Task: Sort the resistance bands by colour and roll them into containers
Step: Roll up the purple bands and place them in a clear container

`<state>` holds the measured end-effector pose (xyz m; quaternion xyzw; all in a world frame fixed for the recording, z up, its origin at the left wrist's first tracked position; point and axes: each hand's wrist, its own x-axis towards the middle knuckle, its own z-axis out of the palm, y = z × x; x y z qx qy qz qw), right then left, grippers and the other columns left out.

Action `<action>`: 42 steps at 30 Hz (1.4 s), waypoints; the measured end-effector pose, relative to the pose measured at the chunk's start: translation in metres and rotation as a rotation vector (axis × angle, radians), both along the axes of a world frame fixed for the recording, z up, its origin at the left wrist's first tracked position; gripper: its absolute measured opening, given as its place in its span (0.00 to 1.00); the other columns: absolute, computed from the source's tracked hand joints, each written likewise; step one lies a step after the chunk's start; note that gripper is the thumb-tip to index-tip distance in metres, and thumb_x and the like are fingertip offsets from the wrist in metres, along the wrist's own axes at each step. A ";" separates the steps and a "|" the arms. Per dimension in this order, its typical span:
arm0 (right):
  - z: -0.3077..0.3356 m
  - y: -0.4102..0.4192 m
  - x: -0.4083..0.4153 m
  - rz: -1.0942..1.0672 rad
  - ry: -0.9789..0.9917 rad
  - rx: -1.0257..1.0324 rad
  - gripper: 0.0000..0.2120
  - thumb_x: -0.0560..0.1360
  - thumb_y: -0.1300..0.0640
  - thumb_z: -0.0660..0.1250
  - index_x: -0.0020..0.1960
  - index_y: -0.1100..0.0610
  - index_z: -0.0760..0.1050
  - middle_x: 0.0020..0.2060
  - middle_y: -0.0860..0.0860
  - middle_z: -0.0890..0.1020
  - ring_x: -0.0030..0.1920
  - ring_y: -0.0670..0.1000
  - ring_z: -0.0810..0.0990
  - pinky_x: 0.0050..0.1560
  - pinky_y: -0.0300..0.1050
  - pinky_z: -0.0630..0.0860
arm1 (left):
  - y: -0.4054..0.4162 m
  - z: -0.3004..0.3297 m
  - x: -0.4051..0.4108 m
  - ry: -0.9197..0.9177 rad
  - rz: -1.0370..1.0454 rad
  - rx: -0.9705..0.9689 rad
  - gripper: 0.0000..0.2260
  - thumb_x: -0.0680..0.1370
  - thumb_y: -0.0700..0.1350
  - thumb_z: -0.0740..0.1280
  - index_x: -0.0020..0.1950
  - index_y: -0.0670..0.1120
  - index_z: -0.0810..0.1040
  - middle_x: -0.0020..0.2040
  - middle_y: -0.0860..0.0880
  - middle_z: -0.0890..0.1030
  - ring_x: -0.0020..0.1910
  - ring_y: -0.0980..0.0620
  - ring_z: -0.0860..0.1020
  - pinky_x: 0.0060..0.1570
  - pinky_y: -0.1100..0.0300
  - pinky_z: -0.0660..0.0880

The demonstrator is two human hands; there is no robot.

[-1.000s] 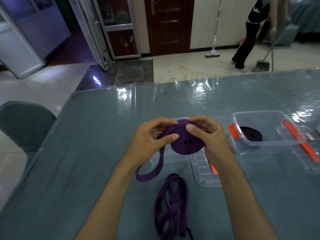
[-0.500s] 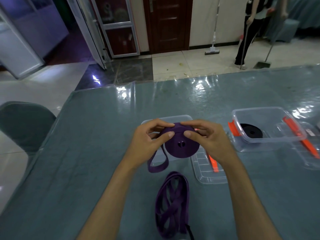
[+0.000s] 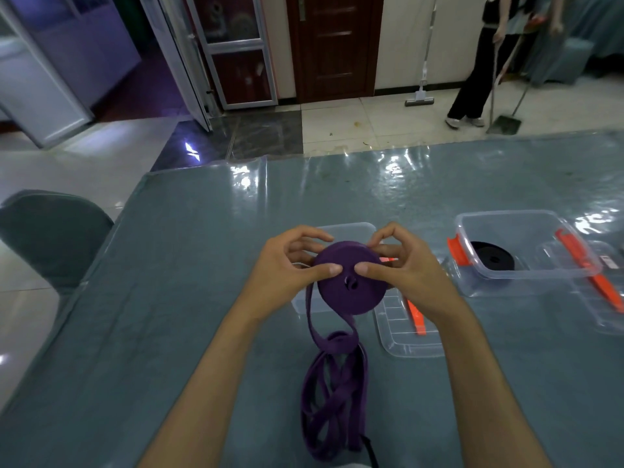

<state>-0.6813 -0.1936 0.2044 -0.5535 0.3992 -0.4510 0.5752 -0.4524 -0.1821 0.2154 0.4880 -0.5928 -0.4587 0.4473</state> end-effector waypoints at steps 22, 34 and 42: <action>-0.011 0.006 -0.016 -0.031 0.019 0.127 0.20 0.67 0.56 0.81 0.53 0.54 0.74 0.50 0.57 0.88 0.49 0.63 0.88 0.45 0.62 0.84 | 0.001 -0.004 -0.019 0.112 0.091 0.050 0.08 0.71 0.35 0.80 0.47 0.42 0.86 0.46 0.44 0.88 0.46 0.48 0.87 0.50 0.57 0.84; -0.019 0.009 -0.017 -0.104 0.000 0.143 0.08 0.78 0.53 0.73 0.56 0.50 0.83 0.47 0.59 0.88 0.45 0.59 0.86 0.43 0.53 0.84 | 0.010 -0.016 -0.016 0.099 -0.017 0.129 0.12 0.74 0.36 0.78 0.56 0.41 0.85 0.51 0.43 0.88 0.50 0.40 0.87 0.52 0.48 0.85; -0.025 0.006 -0.022 0.155 0.051 0.226 0.23 0.76 0.56 0.74 0.68 0.41 0.80 0.59 0.54 0.86 0.57 0.58 0.87 0.55 0.64 0.84 | 0.008 -0.016 -0.006 0.102 0.023 0.169 0.10 0.73 0.36 0.79 0.52 0.41 0.85 0.47 0.44 0.88 0.45 0.45 0.87 0.45 0.54 0.84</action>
